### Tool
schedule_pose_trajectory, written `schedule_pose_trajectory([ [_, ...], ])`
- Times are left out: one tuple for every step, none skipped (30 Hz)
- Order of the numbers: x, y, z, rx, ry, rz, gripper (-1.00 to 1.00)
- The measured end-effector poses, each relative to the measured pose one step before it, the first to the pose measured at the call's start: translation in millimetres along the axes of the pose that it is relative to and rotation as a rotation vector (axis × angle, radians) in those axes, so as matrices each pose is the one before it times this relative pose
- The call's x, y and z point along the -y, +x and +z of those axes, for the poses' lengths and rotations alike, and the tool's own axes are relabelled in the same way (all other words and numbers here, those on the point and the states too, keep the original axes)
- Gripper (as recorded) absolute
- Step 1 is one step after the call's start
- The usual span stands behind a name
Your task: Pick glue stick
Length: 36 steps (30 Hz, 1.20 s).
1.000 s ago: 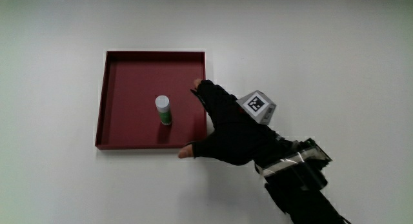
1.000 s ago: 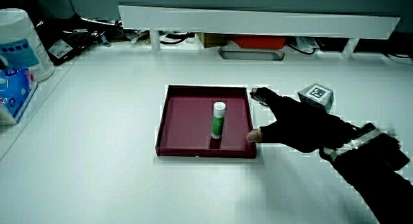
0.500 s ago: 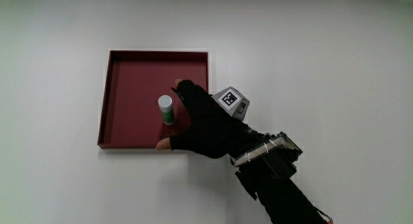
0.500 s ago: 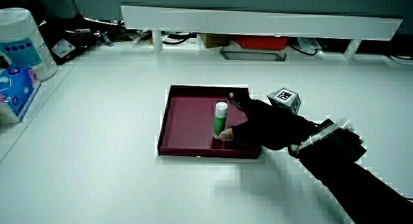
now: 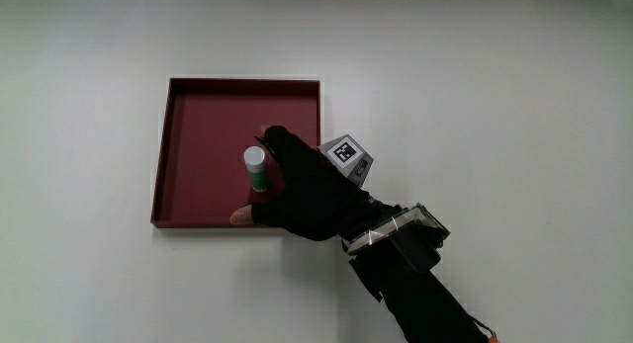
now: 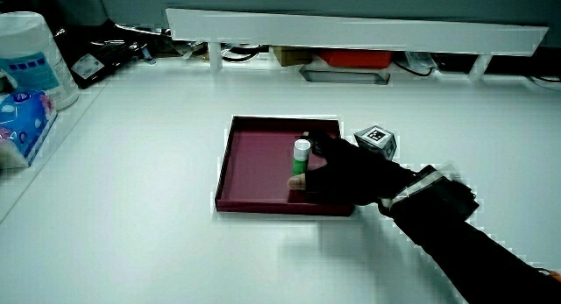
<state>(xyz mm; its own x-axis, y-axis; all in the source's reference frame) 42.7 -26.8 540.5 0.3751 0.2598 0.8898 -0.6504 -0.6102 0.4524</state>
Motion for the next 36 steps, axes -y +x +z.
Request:
schedule_pose_trajectory([
  [-0.69, 2.70, 0.14, -0.00792, 0.01350, 0.01433, 0.10],
  [1.94, -1.03, 0.16, 0.01418, 0.07802, 0.00177, 0.13],
  [-1.49, 3.35, -0.39, -0.04497, -0.06421, 0.00859, 0.17],
  [0.63, 0.09, -0.06, -0.01598, 0.00678, -0.00094, 0.20],
  [1.04, 0.12, 0.07, -0.00988, 0.01718, 0.00104, 0.23],
  [-0.32, 3.11, 0.67, -0.00032, 0.01285, 0.01627, 0.27],
  [-0.28, 2.66, 0.59, -0.00571, 0.00907, 0.00832, 0.30],
  [1.28, -1.89, -0.39, -0.01054, 0.01122, 0.00229, 0.33],
  [0.55, -1.38, -0.17, 0.02149, 0.01562, -0.01205, 0.37],
  [0.30, -0.25, -0.42, -0.00675, 0.01322, 0.01440, 0.40],
  [-0.48, 1.99, 0.12, -0.01338, 0.01233, 0.02130, 0.43],
  [1.93, -2.69, 0.06, -0.00347, 0.01247, -0.01875, 0.47],
  [-0.58, 1.30, 0.02, -0.01129, 0.01180, 0.01344, 0.50],
  [0.04, 1.76, 0.36, -0.00546, 0.01362, 0.00560, 0.53],
  [0.58, -0.35, -0.08, -0.00944, 0.00935, 0.01079, 0.57],
  [0.80, -0.14, -0.16, 0.00505, 0.01211, 0.00189, 0.60],
  [1.39, -1.64, -0.40, -0.00234, 0.01649, 0.00425, 0.63],
  [0.28, 0.76, -0.15, 0.00015, 0.01620, 0.01817, 0.67],
  [0.23, 0.26, 0.13, 0.01915, 0.01060, 0.01459, 0.70],
  [1.54, -1.31, -0.49, -0.00286, 0.01546, -0.00820, 0.73],
  [0.51, -1.83, -1.04, 0.02385, 0.01080, 0.01170, 0.77],
  [-1.03, 1.51, -1.25, 0.01949, 0.00237, 0.02575, 0.80],
  [1.36, -3.22, -1.16, 0.00187, -0.00423, -0.01404, 0.83],
  [0.70, -1.94, -0.98, 0.00084, 0.00640, 0.00547, 0.87],
  [-0.88, 1.99, -0.41, 0.01121, 0.00602, 0.01241, 0.90],
  [1.50, -2.12, -0.12, -0.01811, -0.00244, -0.01422, 0.93],
  [-0.65, 2.07, 0.01, -0.00935, -0.00170, 0.02066, 0.97],
  [0.91, -0.19, 0.08, 0.00440, 0.00481, -0.01141, 1.00],
  [0.55, 0.00, 0.01, 0.00057, 0.00635, 0.00122, 1.00],
  [0.28, 0.11, 0.08, 0.00054, -0.00180, 0.00296, 1.00],
  [0.24, 1.28, -0.05, -0.01310, 0.00063, 0.00621, 1.00],
  [0.71, -0.84, 0.41, -0.00489, 0.00098, -0.00399, 1.00],
  [0.08, 0.84, 0.79, 0.00147, 0.00305, 0.00991, 1.00],
  [0.22, -0.73, 0.93, -0.00831, 0.00629, 0.01132, 1.00],
  [-0.14, -0.70, 0.91, -0.00219, -0.00090, 0.00965, 1.00],
  [0.78, -1.89, 1.23, 0.00771, -0.00544, -0.01500, 1.00],
])
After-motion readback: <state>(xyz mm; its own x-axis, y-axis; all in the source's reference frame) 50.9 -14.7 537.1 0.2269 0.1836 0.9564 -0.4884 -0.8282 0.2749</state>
